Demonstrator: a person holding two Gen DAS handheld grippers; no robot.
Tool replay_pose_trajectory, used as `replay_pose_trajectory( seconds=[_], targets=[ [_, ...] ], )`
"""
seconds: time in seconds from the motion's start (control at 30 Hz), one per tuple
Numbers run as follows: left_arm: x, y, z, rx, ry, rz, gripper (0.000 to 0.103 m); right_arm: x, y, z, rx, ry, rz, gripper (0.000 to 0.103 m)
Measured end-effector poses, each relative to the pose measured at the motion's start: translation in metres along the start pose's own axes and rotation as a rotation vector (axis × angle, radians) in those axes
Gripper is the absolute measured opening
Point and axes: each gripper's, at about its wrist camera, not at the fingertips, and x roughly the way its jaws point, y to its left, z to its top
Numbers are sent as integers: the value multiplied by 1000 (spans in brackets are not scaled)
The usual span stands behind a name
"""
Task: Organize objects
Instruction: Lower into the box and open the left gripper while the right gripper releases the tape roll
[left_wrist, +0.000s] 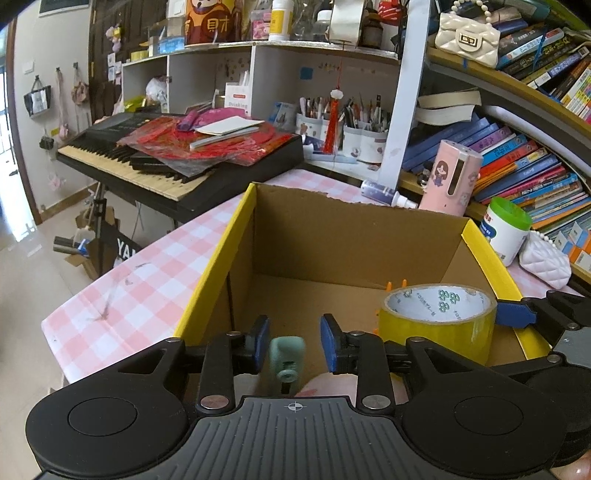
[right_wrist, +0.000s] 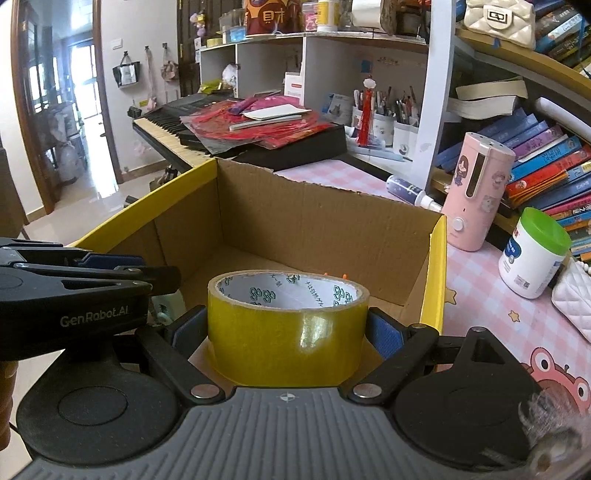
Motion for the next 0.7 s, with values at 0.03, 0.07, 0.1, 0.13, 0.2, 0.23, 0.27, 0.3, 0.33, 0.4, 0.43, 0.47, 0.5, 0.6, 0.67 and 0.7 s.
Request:
replay_pose_trajectory(
  seconds=[0.03, 0.07, 0.1, 0.13, 0.2, 0.23, 0.27, 0.3, 0.33, 0.4, 0.43, 0.47, 0.5, 0.6, 0.67, 0.7],
  targets=[
    [0, 0, 0, 0, 0, 1, 30, 0, 0, 0, -1, 1, 0, 90],
    [0, 0, 0, -3, 0, 2, 30, 0, 1, 0, -1, 1, -1, 91],
    [-1, 0, 0, -7, 1, 1, 30, -1, 1, 0, 2, -1, -1, 91],
    [-2, 1, 0, -11, 0, -2, 33, -1, 1, -1, 3, -2, -3, 91],
    [-6, 1, 0, -17, -2, -38, 46, -3, 2, -1, 3, -4, -8, 91],
    [-10, 0, 0, -16, -9, -52, 63, -4, 3, -1, 2, -3, -11, 91],
    [-14, -2, 0, -11, -26, -41, 71, -5, 3, -1, 5, -2, -16, 91],
    [-19, -4, -1, -5, -51, -29, 77, -7, 3, -1, 12, -3, -18, 91],
    [-24, -5, -2, 5, -72, -30, 77, -10, 3, -2, 22, -7, -20, 94],
    [-31, -7, -2, 18, -84, -54, 78, -17, 4, -3, 38, -23, -32, 95],
    [-35, -7, -2, 18, -92, -61, 81, -21, 5, -3, 41, -31, -40, 95],
    [-40, -6, -2, 16, -104, -62, 83, -25, 5, -4, 41, -39, -50, 95],
    [-44, -5, -3, 13, -118, -61, 86, -30, 7, -4, 41, -50, -64, 96],
    [-57, -1, -4, -1, -150, -66, 88, -43, 9, -5, 47, -80, -97, 98],
    [-63, 2, -5, -13, -163, -68, 89, -53, 9, -6, 60, -100, -123, 98],
    [-66, 3, -6, -19, -167, -68, 89, -57, 9, -7, 66, -106, -135, 98]
  ],
)
